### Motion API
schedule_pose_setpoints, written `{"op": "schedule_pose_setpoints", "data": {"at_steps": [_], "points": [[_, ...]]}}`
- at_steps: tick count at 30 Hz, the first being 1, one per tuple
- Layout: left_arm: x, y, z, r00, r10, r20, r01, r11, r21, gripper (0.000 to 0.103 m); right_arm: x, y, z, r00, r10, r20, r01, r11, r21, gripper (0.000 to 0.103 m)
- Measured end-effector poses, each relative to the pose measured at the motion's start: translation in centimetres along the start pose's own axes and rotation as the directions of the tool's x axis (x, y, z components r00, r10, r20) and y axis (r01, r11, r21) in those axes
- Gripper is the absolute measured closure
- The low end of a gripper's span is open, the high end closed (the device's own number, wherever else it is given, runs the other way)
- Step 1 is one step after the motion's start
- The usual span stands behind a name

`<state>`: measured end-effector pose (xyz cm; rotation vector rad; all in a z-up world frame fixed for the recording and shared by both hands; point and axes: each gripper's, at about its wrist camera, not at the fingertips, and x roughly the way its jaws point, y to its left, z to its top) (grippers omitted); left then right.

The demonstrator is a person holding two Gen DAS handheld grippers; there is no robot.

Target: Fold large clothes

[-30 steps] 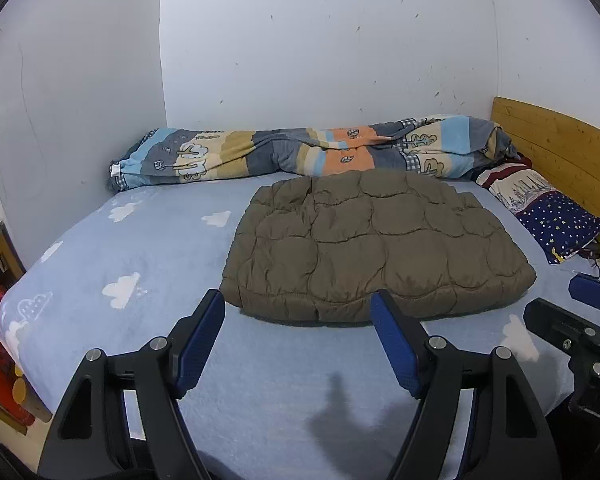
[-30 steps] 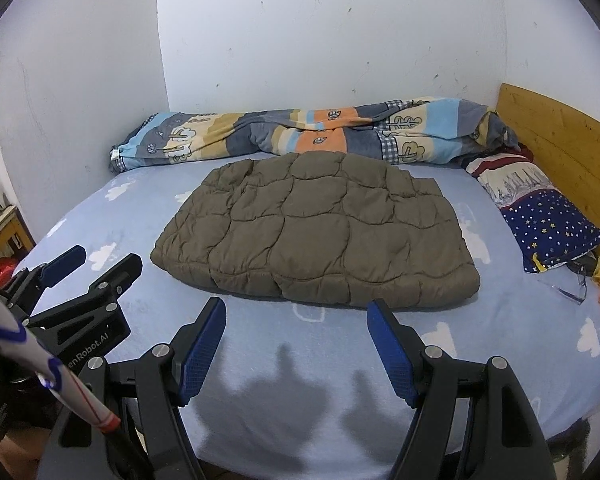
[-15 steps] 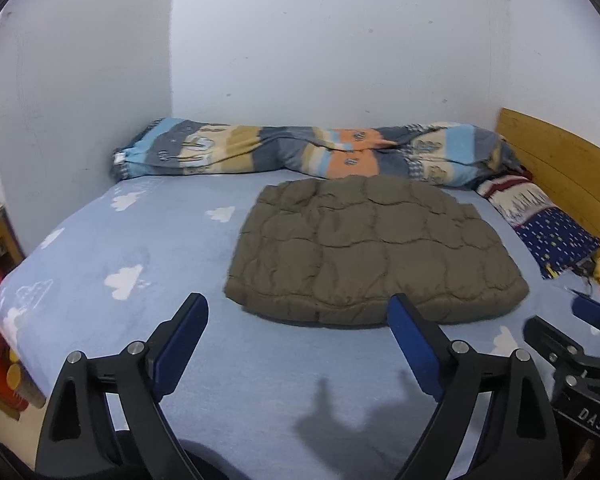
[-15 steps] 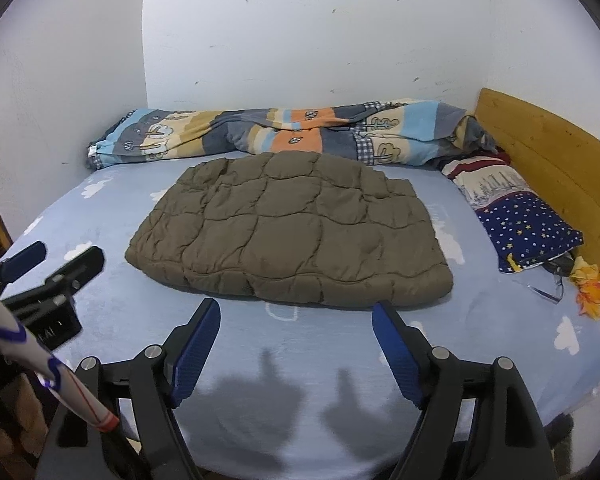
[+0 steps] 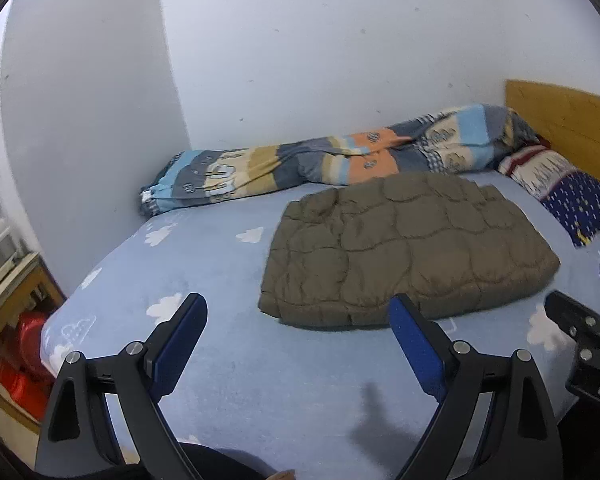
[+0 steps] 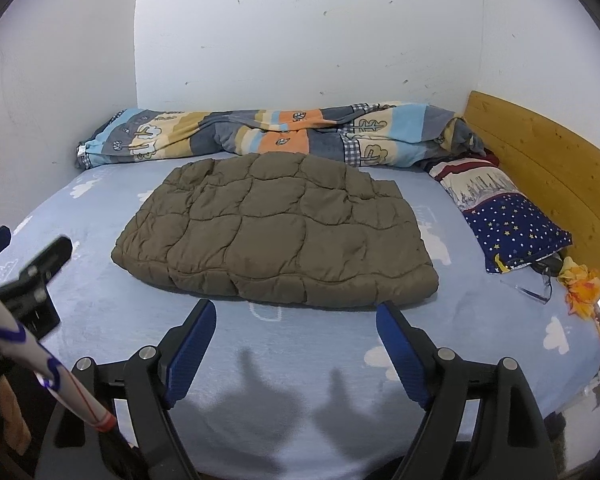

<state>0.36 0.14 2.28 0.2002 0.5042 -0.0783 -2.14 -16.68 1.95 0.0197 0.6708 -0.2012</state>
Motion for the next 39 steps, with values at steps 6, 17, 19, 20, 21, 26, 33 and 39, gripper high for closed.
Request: {"op": "schedule_pose_setpoints", "data": {"at_steps": [6,17,19,20,21,26,33,39], "points": [[0.3,-0.4,0.0,0.999,0.0,-0.046,0.001,1.0,0.023,0.012,0.1,0.1,0.0,1.0,0.01,-0.002,-0.01,1.0,-0.004,0.017],[0.6,-0.7,-0.1,0.997,-0.014,-0.079,0.016,1.0,0.019,0.012,0.0,0.2,0.1,1.0,0.014,0.002,-0.014,1.0,-0.006,0.017],[0.6,-0.7,-0.2,0.997,-0.013,-0.08,0.014,1.0,0.019,0.012,0.0,0.2,0.1,1.0,0.012,0.003,-0.012,1.0,-0.006,0.017],[0.6,-0.7,-0.2,0.997,-0.012,-0.082,0.013,1.0,0.018,0.012,0.0,0.2,0.1,1.0,0.013,0.004,-0.013,1.0,-0.007,0.017],[0.6,-0.7,-0.1,0.996,-0.014,-0.083,0.016,1.0,0.016,0.012,0.0,0.2,0.2,1.0,0.013,0.004,-0.012,1.0,-0.007,0.017],[0.8,-0.5,-0.3,0.995,-0.023,-0.096,0.024,1.0,0.006,0.012,0.0,0.2,0.2,1.0,0.012,0.003,-0.012,1.0,-0.009,0.016],[1.1,-0.4,-0.3,0.994,-0.027,-0.109,0.028,1.0,0.003,0.012,-0.2,0.3,0.2,1.0,0.011,0.004,-0.011,1.0,-0.01,0.016],[1.2,0.3,-0.3,0.987,-0.085,-0.136,0.082,0.996,-0.03,0.012,-0.4,0.2,0.1,1.0,0.006,0.006,-0.006,1.0,-0.011,0.016]]}}
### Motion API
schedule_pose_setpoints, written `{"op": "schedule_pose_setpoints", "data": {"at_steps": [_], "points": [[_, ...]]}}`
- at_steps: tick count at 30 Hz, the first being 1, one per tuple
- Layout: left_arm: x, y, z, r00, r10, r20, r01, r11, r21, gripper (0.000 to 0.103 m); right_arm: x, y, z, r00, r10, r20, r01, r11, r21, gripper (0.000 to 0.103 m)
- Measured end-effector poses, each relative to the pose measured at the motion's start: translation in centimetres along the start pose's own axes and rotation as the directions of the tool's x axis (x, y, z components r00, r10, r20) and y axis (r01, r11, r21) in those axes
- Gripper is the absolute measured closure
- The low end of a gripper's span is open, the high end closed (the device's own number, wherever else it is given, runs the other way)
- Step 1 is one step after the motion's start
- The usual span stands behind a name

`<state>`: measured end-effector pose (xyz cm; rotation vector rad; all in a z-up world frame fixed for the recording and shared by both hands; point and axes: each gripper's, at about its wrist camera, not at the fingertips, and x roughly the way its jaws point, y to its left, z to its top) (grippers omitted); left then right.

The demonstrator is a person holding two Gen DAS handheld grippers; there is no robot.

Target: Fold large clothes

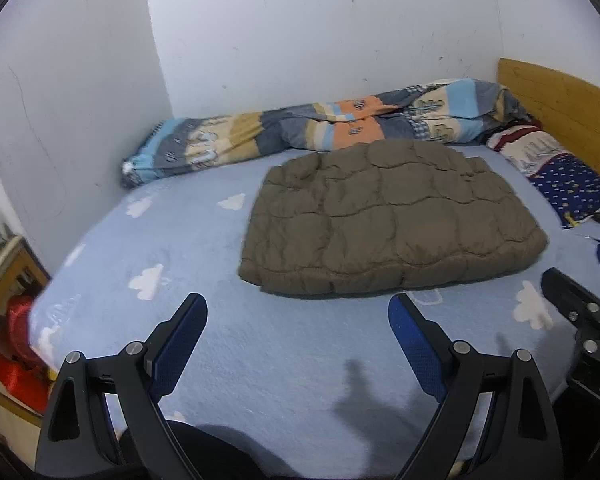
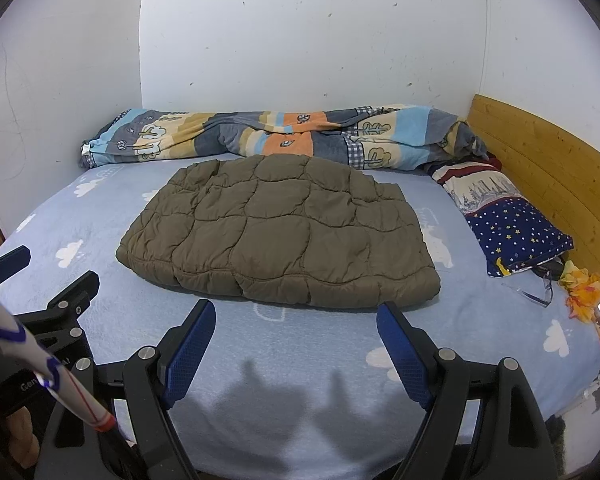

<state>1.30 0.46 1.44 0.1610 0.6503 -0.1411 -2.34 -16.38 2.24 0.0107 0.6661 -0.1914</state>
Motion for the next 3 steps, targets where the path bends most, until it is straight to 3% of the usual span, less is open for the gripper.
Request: {"op": "schedule_pose_setpoints", "data": {"at_steps": [3], "points": [[-0.78,0.96,-0.32,0.992,-0.121,0.041,0.122,0.992,-0.037,0.012,-0.3,-0.15,-0.1,1.0,0.003,-0.002,-0.003,1.0,0.008,0.016]]}}
